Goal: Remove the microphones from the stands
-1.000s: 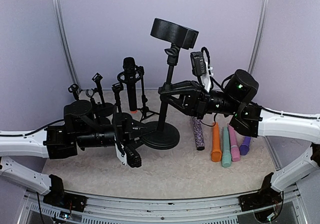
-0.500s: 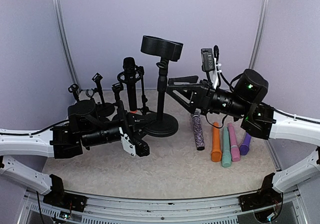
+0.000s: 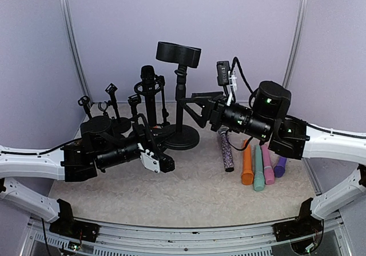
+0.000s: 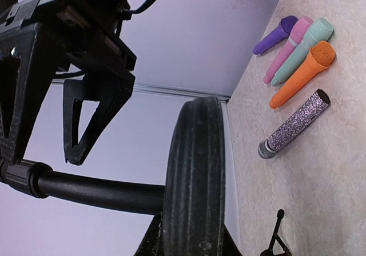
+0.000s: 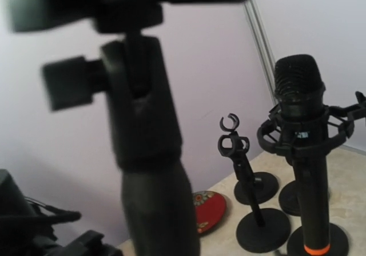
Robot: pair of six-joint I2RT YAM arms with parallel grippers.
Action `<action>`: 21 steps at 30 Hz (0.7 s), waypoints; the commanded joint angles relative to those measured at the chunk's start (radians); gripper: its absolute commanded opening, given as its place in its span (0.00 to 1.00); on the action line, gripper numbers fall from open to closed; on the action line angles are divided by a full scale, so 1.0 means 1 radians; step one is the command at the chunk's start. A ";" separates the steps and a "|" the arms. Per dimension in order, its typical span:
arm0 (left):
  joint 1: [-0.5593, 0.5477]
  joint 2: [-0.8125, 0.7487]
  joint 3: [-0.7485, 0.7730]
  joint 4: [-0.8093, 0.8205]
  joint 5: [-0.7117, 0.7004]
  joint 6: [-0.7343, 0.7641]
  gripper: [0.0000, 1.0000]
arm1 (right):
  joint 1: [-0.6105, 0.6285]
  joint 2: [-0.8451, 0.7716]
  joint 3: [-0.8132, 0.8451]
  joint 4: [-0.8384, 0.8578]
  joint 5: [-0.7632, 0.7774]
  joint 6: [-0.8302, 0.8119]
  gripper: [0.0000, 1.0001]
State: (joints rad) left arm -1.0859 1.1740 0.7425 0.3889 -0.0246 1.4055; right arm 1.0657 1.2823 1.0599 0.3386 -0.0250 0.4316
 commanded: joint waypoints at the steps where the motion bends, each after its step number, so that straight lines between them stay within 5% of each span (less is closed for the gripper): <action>1: 0.001 -0.012 -0.002 0.088 0.005 0.034 0.00 | 0.013 0.053 0.077 -0.011 -0.007 -0.044 0.62; 5: 0.001 -0.021 -0.016 0.066 0.008 0.056 0.00 | 0.014 0.095 0.107 -0.018 -0.008 -0.053 0.47; 8: 0.003 -0.021 -0.018 0.031 0.003 0.074 0.00 | 0.014 0.115 0.119 -0.026 0.001 -0.060 0.26; 9: 0.004 -0.019 -0.014 0.015 -0.001 0.071 0.09 | 0.014 0.117 0.117 -0.028 0.006 -0.064 0.16; 10: 0.006 -0.017 -0.007 -0.013 -0.004 0.060 0.33 | 0.014 0.117 0.111 -0.029 0.017 -0.067 0.06; 11: 0.012 -0.013 0.006 -0.043 -0.007 0.037 0.69 | 0.014 0.113 0.104 -0.029 0.034 -0.070 0.00; 12: 0.018 -0.010 0.024 -0.087 -0.012 0.006 0.94 | 0.014 0.104 0.092 -0.030 0.055 -0.077 0.00; 21: 0.188 0.008 0.362 -0.671 0.171 -0.386 0.99 | 0.014 0.037 -0.116 0.050 0.297 -0.233 0.00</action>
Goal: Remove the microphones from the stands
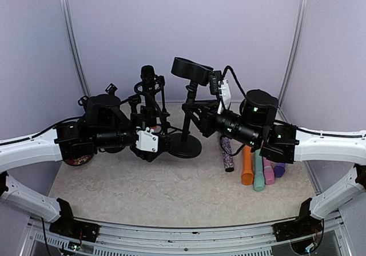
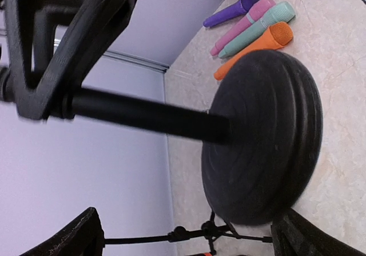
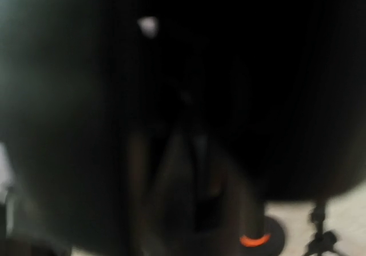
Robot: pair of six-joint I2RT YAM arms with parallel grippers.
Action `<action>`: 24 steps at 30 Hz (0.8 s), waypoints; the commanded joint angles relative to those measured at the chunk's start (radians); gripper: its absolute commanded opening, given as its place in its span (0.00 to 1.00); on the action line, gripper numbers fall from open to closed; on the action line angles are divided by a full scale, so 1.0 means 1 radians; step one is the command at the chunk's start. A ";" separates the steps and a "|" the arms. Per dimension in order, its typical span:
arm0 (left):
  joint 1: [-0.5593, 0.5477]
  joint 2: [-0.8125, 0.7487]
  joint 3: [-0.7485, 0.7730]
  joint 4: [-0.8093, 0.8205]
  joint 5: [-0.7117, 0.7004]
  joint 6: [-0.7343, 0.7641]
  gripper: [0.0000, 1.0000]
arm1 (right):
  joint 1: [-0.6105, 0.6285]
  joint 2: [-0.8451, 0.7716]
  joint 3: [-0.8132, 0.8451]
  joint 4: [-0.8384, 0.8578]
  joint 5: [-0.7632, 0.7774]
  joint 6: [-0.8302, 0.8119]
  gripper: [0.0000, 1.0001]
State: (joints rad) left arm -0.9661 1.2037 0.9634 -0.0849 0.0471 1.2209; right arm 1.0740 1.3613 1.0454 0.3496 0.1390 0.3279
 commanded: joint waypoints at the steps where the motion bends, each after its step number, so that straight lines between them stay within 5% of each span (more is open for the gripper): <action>1: 0.091 -0.022 0.177 -0.242 0.119 -0.226 0.99 | 0.004 -0.038 -0.127 0.061 0.148 -0.145 0.00; 10: 0.254 -0.044 0.291 -0.494 0.220 -0.349 0.99 | 0.001 0.123 -0.144 0.158 0.178 -0.243 0.00; 24: 0.666 0.033 0.508 -0.751 0.541 -0.575 0.99 | 0.046 0.511 0.083 0.414 -0.060 -0.325 0.00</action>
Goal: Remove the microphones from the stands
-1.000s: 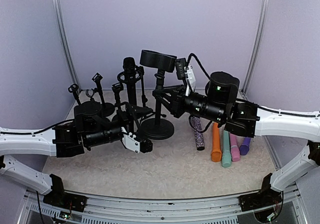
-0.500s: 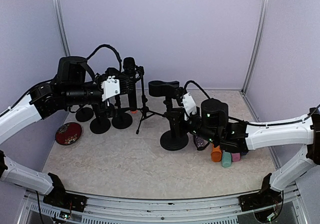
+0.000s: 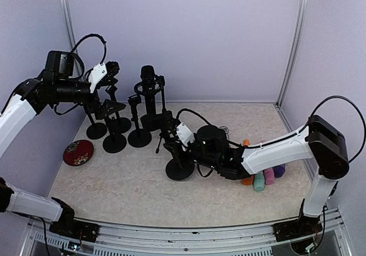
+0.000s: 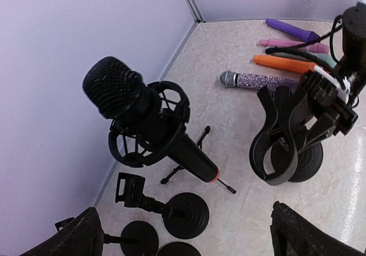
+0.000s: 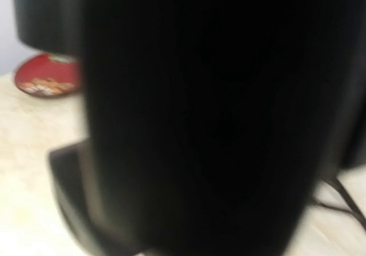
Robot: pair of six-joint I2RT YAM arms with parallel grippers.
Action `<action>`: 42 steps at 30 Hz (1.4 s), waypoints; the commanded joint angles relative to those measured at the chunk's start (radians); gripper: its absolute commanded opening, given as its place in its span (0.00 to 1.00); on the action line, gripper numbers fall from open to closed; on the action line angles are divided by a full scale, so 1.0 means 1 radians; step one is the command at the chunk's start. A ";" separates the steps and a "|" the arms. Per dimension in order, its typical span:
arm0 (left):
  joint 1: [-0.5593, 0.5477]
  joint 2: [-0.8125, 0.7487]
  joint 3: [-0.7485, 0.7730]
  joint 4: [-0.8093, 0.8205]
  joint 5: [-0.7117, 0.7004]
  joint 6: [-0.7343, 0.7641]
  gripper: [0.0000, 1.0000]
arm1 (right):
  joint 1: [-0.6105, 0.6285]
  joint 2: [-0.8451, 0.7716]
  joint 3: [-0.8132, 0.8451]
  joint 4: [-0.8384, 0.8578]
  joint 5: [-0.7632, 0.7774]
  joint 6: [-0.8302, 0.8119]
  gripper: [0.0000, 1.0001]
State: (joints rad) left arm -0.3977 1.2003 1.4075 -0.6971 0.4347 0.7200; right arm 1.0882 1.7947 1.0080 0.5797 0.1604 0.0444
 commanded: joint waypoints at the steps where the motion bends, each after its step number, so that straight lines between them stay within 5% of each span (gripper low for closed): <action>1: 0.127 0.044 0.072 -0.156 0.172 -0.078 0.99 | 0.038 0.112 0.154 0.189 -0.086 -0.046 0.00; 7: 0.249 0.051 0.062 -0.235 0.247 -0.038 0.96 | 0.053 0.296 0.354 0.191 -0.154 -0.057 0.00; 28: 0.260 -0.016 -0.095 -0.149 0.192 0.018 0.92 | 0.031 0.866 1.098 0.045 -0.153 -0.084 0.00; 29: 0.260 -0.017 -0.102 -0.138 0.189 0.012 0.92 | 0.029 0.873 1.114 0.031 -0.155 -0.081 0.03; 32: 0.260 -0.015 -0.116 -0.108 0.183 -0.007 0.95 | 0.029 0.855 1.091 0.005 -0.171 -0.077 0.46; 34: 0.259 -0.011 -0.120 -0.090 0.186 -0.017 0.96 | 0.029 0.813 1.009 0.012 -0.160 -0.074 0.65; 38: 0.260 0.010 -0.124 -0.058 0.202 -0.040 0.96 | 0.028 0.696 0.835 0.045 -0.122 -0.072 0.84; 42: 0.260 0.042 -0.115 -0.036 0.215 -0.060 0.94 | 0.024 0.574 0.705 0.015 -0.124 -0.058 0.91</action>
State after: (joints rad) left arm -0.1444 1.2121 1.2900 -0.7860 0.6262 0.6918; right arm 1.1164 2.5240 1.7973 0.5922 0.0238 -0.0311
